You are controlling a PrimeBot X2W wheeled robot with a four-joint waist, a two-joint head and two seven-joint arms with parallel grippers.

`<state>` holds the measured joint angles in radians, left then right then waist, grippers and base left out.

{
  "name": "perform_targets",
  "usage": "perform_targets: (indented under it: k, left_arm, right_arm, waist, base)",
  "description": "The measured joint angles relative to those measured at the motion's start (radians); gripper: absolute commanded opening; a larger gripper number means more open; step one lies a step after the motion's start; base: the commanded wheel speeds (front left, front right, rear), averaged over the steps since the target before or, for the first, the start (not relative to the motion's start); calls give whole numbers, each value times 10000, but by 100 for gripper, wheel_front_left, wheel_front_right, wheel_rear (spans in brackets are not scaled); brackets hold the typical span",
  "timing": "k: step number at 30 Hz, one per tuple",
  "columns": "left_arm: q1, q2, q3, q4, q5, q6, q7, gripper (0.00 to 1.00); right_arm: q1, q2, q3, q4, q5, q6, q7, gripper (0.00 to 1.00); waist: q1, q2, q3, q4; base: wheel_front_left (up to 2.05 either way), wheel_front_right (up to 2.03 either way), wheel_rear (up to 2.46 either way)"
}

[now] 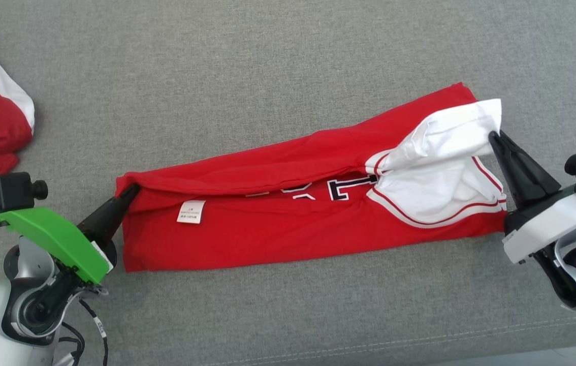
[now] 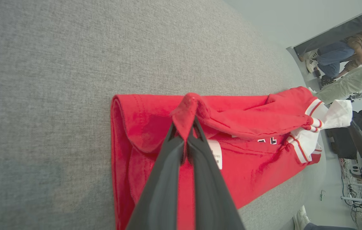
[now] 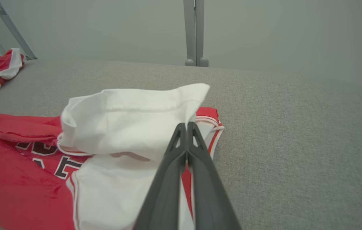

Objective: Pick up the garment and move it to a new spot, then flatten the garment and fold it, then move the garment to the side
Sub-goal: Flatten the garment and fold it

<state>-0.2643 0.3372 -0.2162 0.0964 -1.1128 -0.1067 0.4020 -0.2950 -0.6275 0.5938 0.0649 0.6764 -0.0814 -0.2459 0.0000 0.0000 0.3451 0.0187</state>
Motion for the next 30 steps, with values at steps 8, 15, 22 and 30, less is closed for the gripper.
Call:
perform_targets:
  k: [8,15,22,30]
  left_arm:
    - [398,13,-35,-251,0,-4,-171,0]
    - [632,81,54,-232,2,-79,-347,0]
    - [663,105,198,-207,2,-82,-483,0]
    - [666,121,136,-71,2,-82,-489,0]
  right_arm:
    - [750,-92,71,-378,-142,-102,0,0]
    - [1036,-100,236,-936,-351,-174,-2,0]
    - [1421,-77,324,-1229,-368,-263,-2,0]
    - [1586,-376,393,-1074,-633,-274,165,0]
  waist:
    - [0,0,-59,14]
    - [0,0,-146,-30]
    - [0,0,-198,-143]
    - [0,0,-231,-253]
  base:
    - [0,0,0]
    - [0,0,0]
    - [0,0,0]
    - [0,0,0]
